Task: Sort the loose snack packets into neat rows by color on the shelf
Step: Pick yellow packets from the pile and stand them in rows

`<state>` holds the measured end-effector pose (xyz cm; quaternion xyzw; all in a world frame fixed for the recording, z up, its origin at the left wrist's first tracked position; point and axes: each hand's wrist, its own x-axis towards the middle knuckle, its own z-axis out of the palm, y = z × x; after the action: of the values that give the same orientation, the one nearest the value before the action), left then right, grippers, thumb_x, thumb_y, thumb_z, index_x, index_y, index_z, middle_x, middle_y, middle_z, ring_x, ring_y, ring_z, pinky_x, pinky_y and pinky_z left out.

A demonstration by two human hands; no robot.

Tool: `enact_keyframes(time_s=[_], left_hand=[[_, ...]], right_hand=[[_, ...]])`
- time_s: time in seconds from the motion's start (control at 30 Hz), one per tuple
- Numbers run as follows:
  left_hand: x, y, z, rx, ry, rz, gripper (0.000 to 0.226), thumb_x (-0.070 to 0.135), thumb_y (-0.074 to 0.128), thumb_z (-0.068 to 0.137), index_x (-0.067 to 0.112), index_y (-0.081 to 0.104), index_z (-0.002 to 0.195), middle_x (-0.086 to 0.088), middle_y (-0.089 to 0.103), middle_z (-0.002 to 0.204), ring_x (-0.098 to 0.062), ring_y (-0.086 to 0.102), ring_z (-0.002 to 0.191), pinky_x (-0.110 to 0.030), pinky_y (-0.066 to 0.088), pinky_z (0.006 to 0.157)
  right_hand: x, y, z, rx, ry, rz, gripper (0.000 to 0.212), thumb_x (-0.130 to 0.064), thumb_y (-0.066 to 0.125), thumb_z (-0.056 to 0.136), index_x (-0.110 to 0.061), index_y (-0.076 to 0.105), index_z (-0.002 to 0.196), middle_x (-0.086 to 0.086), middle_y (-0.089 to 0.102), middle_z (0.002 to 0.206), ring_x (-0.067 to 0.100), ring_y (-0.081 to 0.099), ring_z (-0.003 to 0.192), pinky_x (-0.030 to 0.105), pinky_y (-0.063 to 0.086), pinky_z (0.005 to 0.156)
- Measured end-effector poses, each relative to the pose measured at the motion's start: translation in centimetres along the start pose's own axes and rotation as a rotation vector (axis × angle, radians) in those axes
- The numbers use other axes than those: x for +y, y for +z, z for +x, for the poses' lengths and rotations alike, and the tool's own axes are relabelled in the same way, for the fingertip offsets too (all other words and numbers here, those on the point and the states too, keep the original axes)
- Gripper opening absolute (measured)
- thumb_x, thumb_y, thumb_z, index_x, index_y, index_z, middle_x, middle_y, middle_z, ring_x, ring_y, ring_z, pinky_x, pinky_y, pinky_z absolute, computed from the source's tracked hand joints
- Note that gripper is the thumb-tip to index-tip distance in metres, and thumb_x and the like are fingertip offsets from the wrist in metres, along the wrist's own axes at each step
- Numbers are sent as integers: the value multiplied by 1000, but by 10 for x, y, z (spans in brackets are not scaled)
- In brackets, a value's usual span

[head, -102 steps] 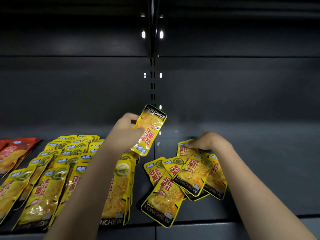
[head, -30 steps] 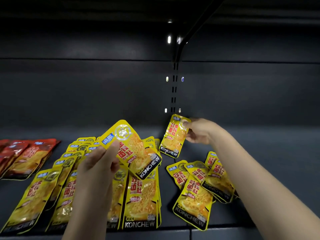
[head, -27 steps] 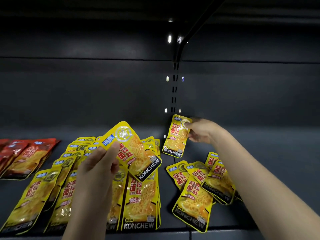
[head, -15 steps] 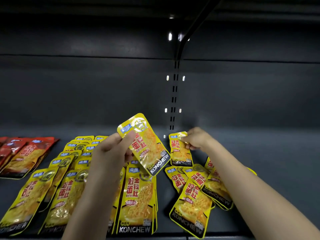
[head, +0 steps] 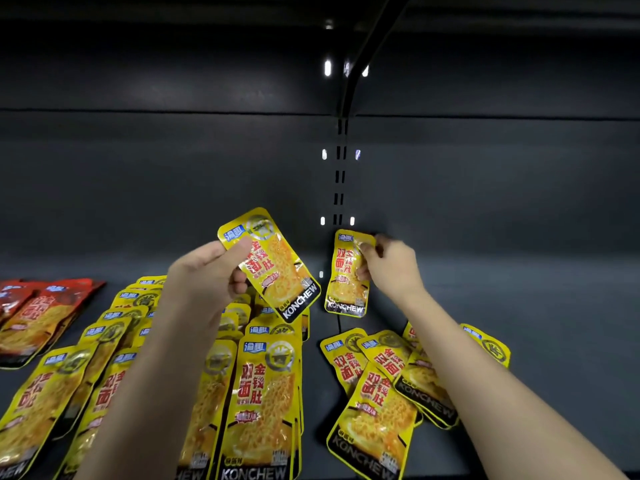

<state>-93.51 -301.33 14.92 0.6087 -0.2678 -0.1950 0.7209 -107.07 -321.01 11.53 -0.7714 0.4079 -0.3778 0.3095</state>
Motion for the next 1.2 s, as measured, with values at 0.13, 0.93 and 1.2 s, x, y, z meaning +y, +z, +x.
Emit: enact_keyframes(time_s=[0.13, 0.93, 1.2], left_hand=[[-4, 5, 6, -46, -17, 33, 32, 25, 65, 87, 6, 47, 70, -3, 44, 60, -6, 43, 45, -17, 41, 48], [-32, 98, 58, -366, -397, 458, 25, 3, 64, 87, 3, 48, 106, -10, 52, 71, -11, 49, 55, -16, 48, 38], [-38, 101, 67, -293, -205, 525, 41, 11, 54, 95, 0, 45, 134, -22, 60, 116, -9, 51, 57, -15, 49, 49]], right_hand=[[4, 1, -1, -196, 73, -80, 16, -18, 52, 96, -6, 57, 86, 10, 66, 63, 11, 60, 46, 22, 52, 59], [16, 4, 5, -83, 372, 245, 21, -10, 58, 90, -12, 57, 69, 4, 57, 57, 10, 57, 40, 29, 57, 69], [9, -14, 5, -54, 281, 293, 18, -7, 50, 91, -13, 60, 78, 2, 57, 67, 5, 55, 36, 18, 52, 50]])
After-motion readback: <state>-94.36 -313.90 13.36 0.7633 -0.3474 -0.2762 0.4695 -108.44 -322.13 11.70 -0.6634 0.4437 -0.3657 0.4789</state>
